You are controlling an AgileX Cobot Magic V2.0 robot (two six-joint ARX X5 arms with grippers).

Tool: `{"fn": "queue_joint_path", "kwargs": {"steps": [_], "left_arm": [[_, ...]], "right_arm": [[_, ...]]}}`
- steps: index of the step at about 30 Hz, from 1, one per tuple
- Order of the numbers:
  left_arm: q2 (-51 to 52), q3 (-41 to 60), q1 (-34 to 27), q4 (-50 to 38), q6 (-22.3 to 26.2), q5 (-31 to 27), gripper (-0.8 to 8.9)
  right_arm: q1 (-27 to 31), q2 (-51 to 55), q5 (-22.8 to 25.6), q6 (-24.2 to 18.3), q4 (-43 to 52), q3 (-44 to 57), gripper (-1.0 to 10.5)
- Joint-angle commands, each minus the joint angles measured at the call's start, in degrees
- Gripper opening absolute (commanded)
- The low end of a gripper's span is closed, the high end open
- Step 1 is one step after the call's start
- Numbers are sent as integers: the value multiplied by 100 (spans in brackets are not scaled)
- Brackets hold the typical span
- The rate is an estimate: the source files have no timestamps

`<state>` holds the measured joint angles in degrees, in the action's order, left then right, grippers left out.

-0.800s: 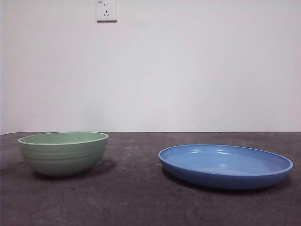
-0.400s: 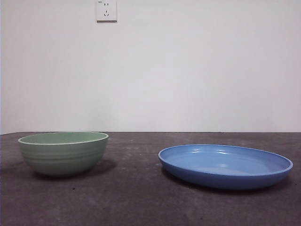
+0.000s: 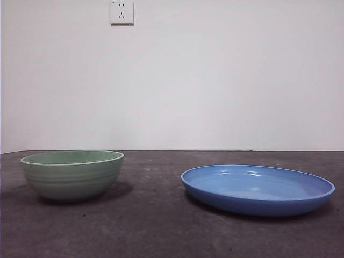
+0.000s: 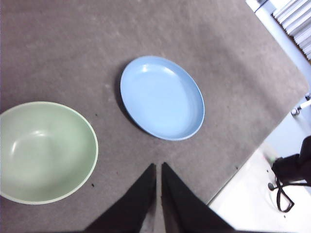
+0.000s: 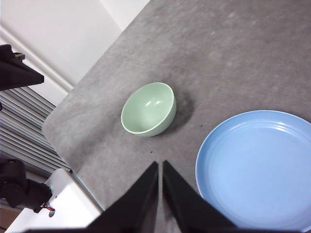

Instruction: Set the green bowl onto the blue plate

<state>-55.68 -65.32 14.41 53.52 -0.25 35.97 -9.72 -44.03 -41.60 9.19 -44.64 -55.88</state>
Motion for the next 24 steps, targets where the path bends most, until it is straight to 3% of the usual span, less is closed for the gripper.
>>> {"fn": "queue_joint_path", "kwargs": {"steps": [1, 9, 15, 17, 24], "left_arm": [[-109, -120, 28, -4, 264, 26, 28], [-260, -120, 28, 9, 262, 26, 63], [-317, -120, 28, 11, 258, 24, 377], [-321, -120, 28, 9, 256, 22, 440], [-326, -120, 28, 11, 254, -39, 578]], "right_arm": [[-13, -46, 15, -120, 31, -114, 9], [-20, -46, 144, -125, 22, -114, 22], [-17, -46, 157, -127, 22, -114, 430], [-17, -46, 157, -127, 22, -114, 524], [-17, -46, 164, -127, 20, -114, 587]]}}
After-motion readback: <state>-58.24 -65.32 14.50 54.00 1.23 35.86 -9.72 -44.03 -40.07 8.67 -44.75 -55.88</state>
